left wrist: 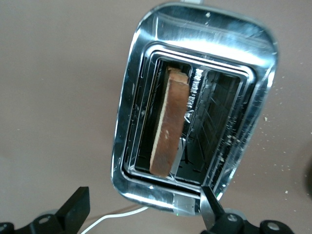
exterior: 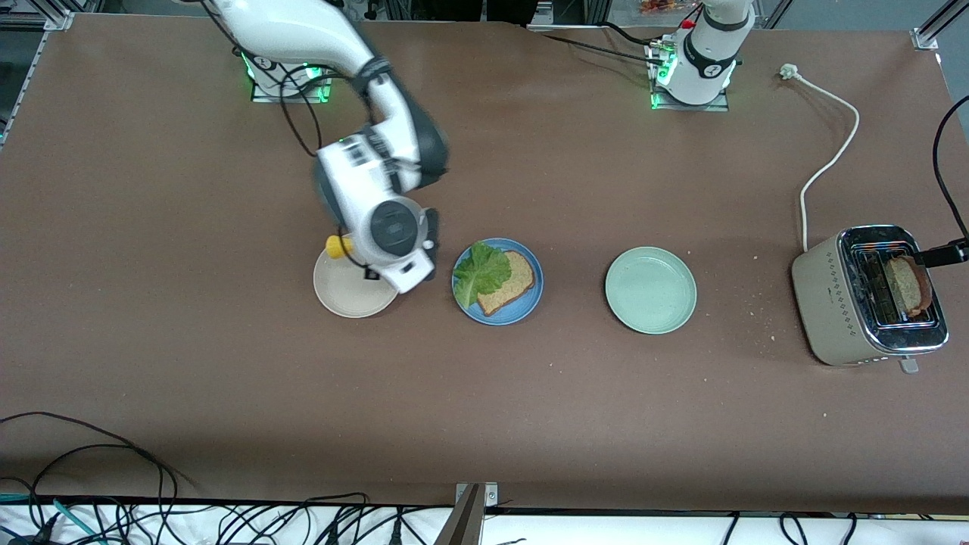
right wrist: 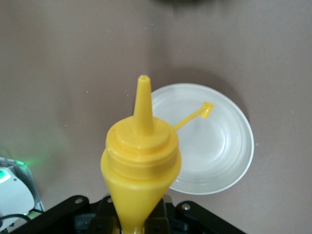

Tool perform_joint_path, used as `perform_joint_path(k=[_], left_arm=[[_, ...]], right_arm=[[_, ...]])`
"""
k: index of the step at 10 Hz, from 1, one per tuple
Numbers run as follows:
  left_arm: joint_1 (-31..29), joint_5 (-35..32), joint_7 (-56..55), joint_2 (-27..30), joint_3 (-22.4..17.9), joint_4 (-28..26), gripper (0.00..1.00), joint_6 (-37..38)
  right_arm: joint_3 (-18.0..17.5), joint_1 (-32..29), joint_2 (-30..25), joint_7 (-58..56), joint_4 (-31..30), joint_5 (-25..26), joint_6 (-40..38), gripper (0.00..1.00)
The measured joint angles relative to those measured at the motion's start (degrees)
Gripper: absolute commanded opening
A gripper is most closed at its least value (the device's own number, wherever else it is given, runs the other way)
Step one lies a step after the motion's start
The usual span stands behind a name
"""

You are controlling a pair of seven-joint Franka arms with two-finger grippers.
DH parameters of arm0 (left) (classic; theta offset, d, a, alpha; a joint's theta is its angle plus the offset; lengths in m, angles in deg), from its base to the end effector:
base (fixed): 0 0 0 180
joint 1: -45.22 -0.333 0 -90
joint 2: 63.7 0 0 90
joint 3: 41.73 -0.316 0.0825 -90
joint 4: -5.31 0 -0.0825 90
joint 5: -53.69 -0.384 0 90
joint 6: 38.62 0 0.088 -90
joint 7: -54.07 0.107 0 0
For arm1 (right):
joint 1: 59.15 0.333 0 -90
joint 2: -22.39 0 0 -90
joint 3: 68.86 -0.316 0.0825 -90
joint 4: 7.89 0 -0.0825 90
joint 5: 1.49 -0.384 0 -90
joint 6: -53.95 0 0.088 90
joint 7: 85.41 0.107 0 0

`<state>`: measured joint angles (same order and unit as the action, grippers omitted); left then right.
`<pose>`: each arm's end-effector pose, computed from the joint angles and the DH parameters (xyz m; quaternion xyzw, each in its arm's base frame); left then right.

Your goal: Make sandwich in blue plate with both arms

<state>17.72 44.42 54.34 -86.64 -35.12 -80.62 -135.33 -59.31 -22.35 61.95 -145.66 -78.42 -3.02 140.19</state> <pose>0.6007 0.2565 0.4245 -0.9796 -0.1623 0.1127 0.0360 0.6001 0.3427 0.3406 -0.7027 -0.6808 0.2058 0.0167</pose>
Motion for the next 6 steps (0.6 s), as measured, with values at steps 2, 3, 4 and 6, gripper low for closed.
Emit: perform_joint_path(k=[2,3,4,6], left_arm=[[-0.32,0.0,0.05,-2.94,0.09,0.14,1.0,-0.17],[-0.36,0.0,-0.02,-3.98,0.12,0.23,1.0,-0.18],[-0.62,0.0,-0.06,-4.74,0.1,0.27,1.0,-0.18],[-1.87,0.0,-0.08,-5.55,0.07,0.37,0.9,-0.18]], right_arm=[[-0.02,-8.77,-0.94,-10.62,0.0,-9.44,-3.26,0.0],[-0.02,-12.55,-0.85,-16.34,-0.17,-13.4,-4.96,0.0],[-0.05,-16.15,-0.74,-21.95,-0.57,-16.96,-6.75,0.0],[-0.12,-22.96,-0.08,-33.91,-1.53,-23.33,-10.41,0.0]])
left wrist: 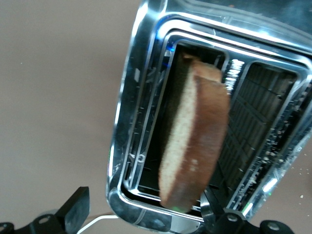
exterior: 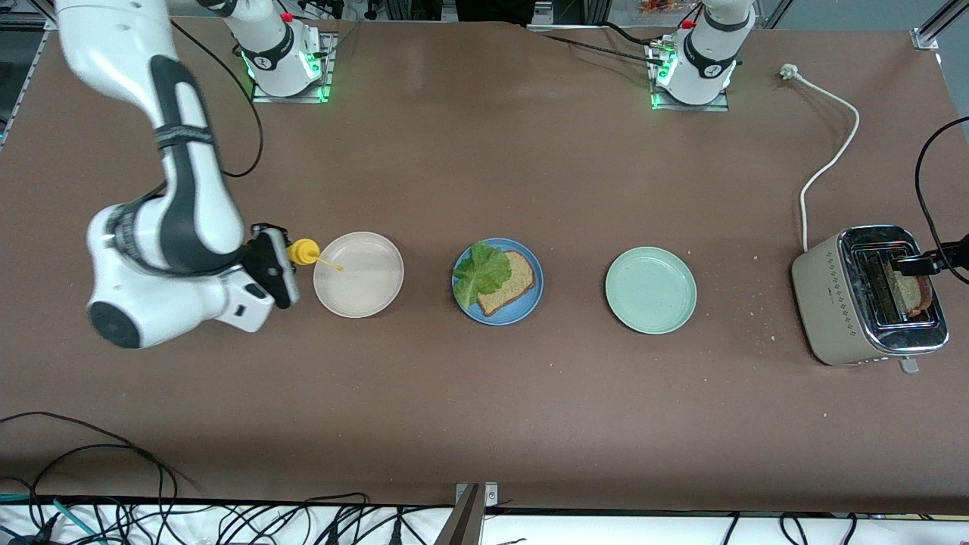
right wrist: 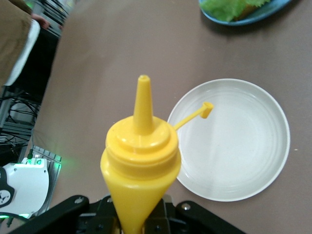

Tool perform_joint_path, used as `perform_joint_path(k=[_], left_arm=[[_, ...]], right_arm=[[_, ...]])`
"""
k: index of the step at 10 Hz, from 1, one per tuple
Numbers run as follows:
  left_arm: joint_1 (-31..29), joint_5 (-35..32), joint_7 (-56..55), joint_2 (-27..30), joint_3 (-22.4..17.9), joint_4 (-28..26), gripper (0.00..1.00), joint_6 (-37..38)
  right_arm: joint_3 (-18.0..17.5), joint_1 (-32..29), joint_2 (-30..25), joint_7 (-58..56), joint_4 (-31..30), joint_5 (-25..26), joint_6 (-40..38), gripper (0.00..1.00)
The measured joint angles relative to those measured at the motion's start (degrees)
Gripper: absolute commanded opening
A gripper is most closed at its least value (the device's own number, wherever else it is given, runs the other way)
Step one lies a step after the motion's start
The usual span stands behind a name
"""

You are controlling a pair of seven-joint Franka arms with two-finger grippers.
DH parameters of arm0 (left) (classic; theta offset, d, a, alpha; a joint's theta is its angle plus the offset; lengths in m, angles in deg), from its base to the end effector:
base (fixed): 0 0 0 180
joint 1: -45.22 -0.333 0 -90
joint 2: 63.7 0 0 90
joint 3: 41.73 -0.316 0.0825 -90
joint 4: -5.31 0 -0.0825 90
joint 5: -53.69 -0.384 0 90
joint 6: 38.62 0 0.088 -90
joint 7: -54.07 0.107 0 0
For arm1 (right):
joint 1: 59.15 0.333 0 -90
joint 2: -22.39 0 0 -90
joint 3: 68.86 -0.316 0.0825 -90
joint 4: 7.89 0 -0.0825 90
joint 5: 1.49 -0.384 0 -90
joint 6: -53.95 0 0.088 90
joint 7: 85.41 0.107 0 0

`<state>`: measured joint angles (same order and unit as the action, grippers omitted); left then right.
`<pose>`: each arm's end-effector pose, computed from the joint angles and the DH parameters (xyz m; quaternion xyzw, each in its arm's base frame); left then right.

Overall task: Make sandwich in blue plate with both arms
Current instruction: 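Set the mustard down with the right gripper while the left gripper grasps toast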

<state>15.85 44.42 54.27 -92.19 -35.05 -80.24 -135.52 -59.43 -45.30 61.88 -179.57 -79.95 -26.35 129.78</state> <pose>0.5989 0.2791 0.3642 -0.9724 -0.1744 0.1537 0.0194 0.6550 0.1283 0.3316 -0.6221 -0.7059 0.0982 0.3242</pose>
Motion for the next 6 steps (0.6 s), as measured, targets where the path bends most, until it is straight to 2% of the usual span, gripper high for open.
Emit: perform_joint_path(k=[1,3,6], left_arm=[[-0.5,0.0,0.0,-0.2,0.01,0.0,0.57,0.0],[-0.66,0.0,-0.02,-0.65,0.07,0.01,0.02,0.05],[-0.53,0.0,-0.26,-1.11,0.23,0.01,0.0,0.09]], right_arm=[[-0.08,-3.04,0.81,-6.01,-0.66,-2.35,-1.15,0.0],[-0.35,-7.13,3.67,-17.49,-1.92,-6.39,-1.55,0.0],[-0.47,-10.03,7.58,-29.21,-2.29,-10.32,-1.7,0.0]])
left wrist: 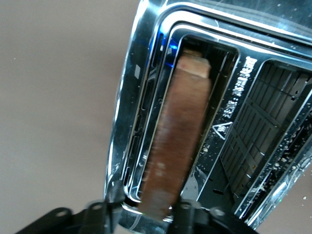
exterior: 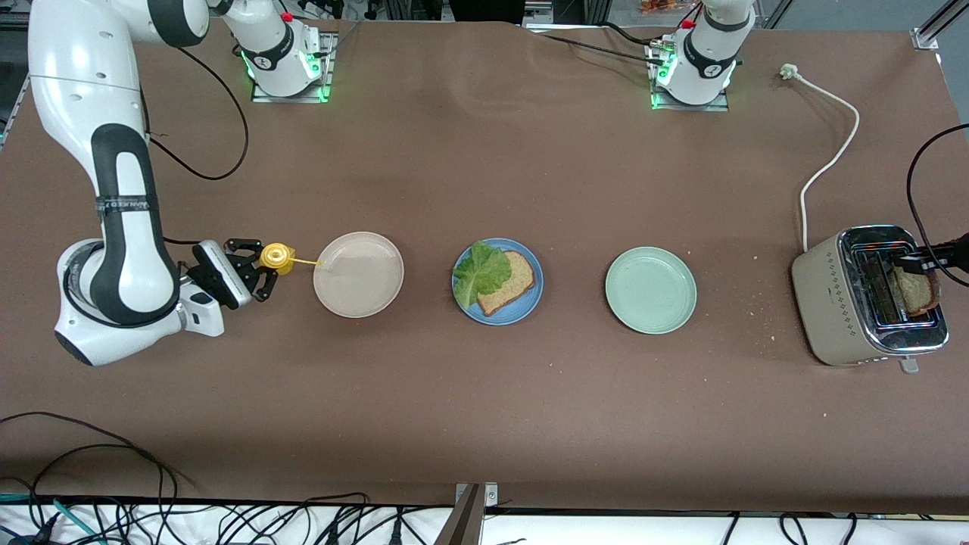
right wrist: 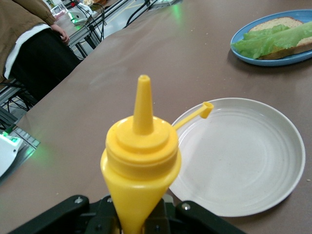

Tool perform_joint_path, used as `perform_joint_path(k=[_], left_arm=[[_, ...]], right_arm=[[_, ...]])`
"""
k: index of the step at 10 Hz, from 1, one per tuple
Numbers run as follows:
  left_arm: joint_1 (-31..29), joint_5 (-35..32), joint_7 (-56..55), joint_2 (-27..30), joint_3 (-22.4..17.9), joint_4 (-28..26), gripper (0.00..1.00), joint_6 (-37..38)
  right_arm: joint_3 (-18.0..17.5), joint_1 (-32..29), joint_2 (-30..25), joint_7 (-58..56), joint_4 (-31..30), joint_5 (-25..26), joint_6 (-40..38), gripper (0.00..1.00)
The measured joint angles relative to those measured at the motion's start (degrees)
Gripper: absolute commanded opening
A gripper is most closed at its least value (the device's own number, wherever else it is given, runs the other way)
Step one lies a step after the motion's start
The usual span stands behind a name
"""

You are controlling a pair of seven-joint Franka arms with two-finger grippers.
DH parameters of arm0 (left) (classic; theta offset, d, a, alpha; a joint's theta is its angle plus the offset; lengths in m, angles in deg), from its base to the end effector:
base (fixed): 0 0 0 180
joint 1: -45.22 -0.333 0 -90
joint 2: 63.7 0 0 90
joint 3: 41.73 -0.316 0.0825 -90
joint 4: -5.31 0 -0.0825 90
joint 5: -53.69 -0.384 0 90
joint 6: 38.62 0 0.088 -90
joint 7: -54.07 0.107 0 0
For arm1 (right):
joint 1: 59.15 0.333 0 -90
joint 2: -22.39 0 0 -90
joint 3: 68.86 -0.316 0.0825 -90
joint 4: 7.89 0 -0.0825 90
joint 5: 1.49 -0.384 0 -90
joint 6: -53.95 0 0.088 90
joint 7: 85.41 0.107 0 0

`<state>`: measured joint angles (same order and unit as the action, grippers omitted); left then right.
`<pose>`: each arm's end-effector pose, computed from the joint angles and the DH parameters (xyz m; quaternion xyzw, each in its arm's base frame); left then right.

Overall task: Make sandwich in blue plate with both arms
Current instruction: 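Set the mustard down with the right gripper while the left gripper grasps toast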

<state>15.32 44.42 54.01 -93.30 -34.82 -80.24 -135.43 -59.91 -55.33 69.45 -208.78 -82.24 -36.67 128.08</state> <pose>0.5975 0.2827 0.3515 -0.9702 -0.1784 0.1632 0.0151 0.6540 0.0364 0.2369 -0.4914 -0.7447 -0.0497 0.4489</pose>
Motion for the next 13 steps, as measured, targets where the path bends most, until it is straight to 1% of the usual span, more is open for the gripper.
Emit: perform_joint_path(k=[3,5,6,7,9,12,13], left_arm=[[0.25,0.0,-0.11,-0.02,0.7,0.58,0.0,0.0],[0.43,0.0,-0.12,0.06,1.4,2.36,0.0,0.17],[0.45,0.0,-0.12,0.18,2.01,3.48,0.0,1.35],[0.51,0.0,-0.15,0.42,2.49,4.65,0.0,2.73],[0.56,0.0,-0.15,1.69,3.37,6.6,0.0,5.48],[0.61,0.23,-0.37,4.96,4.78,7.71,0.0,9.44],[0.63,2.95,-0.92,5.62,4.98,8.83,0.0,11.11]], right_arm=[[-0.07,-2.27,2.63,-8.99,-0.44,-0.78,-0.23,0.0],[-0.09,-3.86,5.48,-14.77,-0.72,-3.25,-0.3,0.02],[-0.11,-4.55,6.69,-16.17,-0.75,-3.85,-0.33,0.44],[-0.13,-5.13,7.48,-16.86,-0.74,-5.22,-0.38,0.99],[-0.15,-5.83,7.63,-16.86,-0.66,-7.2,-0.44,1.0],[0.26,-6.95,7.4,-16.44,-0.36,-7.32,-0.57,1.0],[1.48,-7.21,7.36,-15.78,-0.15,-7.06,-0.57,1.0]])
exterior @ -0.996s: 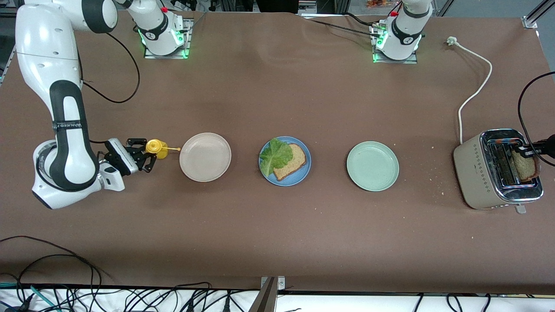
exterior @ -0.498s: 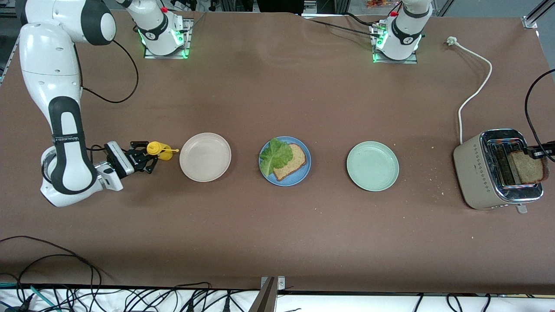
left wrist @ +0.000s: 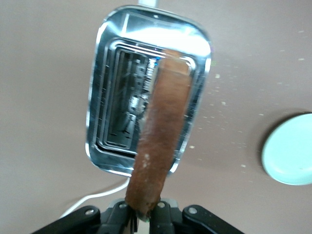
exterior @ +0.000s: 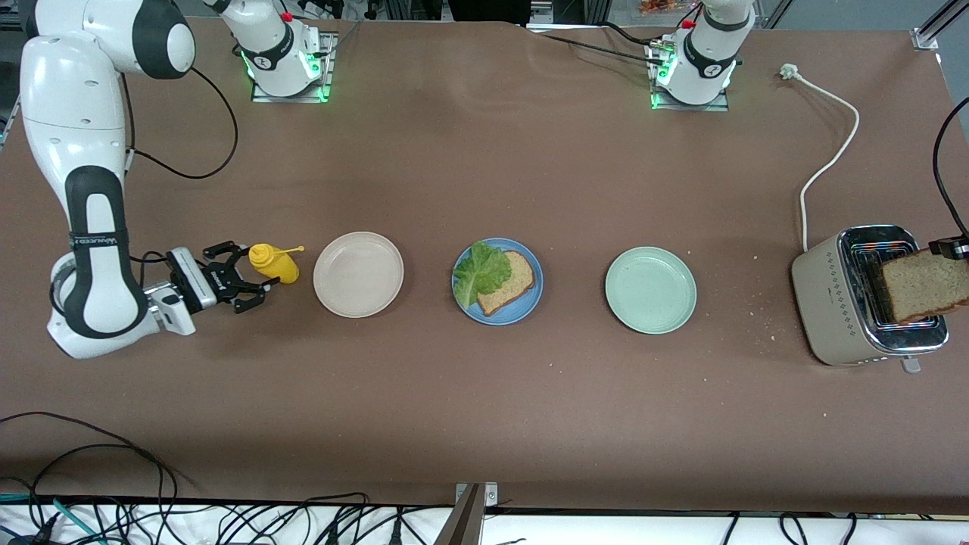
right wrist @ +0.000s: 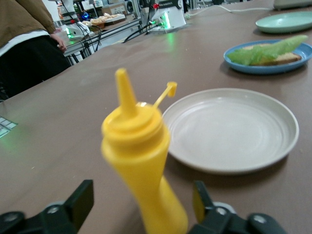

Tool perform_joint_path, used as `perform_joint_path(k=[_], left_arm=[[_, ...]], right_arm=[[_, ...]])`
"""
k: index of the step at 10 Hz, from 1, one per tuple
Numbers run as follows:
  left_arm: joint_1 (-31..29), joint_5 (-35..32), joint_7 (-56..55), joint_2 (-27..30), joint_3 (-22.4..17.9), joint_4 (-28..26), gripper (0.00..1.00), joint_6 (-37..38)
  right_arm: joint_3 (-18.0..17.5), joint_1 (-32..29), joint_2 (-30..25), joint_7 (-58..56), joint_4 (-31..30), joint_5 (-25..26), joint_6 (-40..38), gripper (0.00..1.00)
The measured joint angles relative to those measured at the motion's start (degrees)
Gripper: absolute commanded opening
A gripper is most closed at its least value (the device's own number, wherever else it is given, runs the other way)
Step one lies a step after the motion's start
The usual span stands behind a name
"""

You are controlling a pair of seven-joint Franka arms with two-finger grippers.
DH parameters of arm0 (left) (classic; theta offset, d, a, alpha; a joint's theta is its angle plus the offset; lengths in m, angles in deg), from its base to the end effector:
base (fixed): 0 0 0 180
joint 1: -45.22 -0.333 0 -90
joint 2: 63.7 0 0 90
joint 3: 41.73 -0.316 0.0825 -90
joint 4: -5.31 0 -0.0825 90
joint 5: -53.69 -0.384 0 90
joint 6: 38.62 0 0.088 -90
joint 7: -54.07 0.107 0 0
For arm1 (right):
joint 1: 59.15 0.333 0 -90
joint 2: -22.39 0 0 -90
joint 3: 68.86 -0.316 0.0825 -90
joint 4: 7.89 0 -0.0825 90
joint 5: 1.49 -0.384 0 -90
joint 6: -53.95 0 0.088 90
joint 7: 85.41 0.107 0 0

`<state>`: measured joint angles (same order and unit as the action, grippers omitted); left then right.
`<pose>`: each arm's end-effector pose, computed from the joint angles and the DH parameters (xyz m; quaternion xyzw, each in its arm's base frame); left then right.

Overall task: Make sandwich in blue plate with both arms
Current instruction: 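Set the mustard down with the right gripper while the left gripper grasps toast, then lift the toast from the toaster with the left gripper toward the blue plate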

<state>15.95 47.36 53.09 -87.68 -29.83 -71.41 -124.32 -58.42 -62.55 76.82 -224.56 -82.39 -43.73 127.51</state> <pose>0.6117 0.2291 0.4762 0.9791 0.1587 -0.1267 0.0057 0.6409 -0.0458 0.1593 -0.4533 -0.7279 -0.1663 0.4868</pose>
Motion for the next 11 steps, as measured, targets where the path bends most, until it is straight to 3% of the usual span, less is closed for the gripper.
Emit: perform_joint_path(k=[2,5,8,11], left_arm=[[0.07,5.29,-5.22,1.04,0.93,1.48,0.0,2.54],[0.8,11.85,-19.89,1.43,7.73,0.83,0.0,4.72],[2.84,20.49,-29.24,1.09,11.21,-0.52,0.0,4.45],[8.31,25.14,-40.04,0.77,14.22,-6.14,0.0,-6.44]], right_arm=[[4.72,-0.3,-0.34,1.39,0.56,0.07,-0.45,1.0],[11.23,-0.53,-3.53,11.02,3.07,0.99,-1.13,1.0],[11.86,-0.15,-9.01,23.79,4.37,5.33,-1.58,1.0],[11.84,1.35,-14.59,34.22,4.92,9.23,-1.73,1.0]])
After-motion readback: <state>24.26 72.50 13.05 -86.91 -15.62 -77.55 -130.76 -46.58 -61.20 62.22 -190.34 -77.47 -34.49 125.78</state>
